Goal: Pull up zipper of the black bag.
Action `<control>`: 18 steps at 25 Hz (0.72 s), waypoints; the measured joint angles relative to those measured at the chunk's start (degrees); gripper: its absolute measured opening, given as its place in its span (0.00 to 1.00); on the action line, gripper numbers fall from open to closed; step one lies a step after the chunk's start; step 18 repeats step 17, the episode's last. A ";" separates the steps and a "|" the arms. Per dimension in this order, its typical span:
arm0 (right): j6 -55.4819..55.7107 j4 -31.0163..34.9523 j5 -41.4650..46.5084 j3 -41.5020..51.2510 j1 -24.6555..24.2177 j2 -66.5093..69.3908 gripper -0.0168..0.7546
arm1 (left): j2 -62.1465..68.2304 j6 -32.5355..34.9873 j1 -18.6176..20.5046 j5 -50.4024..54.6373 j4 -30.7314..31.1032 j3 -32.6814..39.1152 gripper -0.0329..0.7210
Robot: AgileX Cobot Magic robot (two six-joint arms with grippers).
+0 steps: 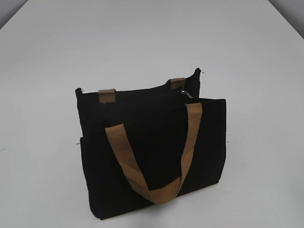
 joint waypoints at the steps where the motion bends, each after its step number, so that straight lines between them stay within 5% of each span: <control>1: 0.00 0.00 0.00 0.00 0.00 0.00 0.78 | 0.00 0.00 0.00 0.00 0.00 0.00 0.54; 18: 0.00 0.00 -0.05 0.00 0.00 0.00 0.78 | 0.00 0.00 0.61 0.00 0.00 0.00 0.50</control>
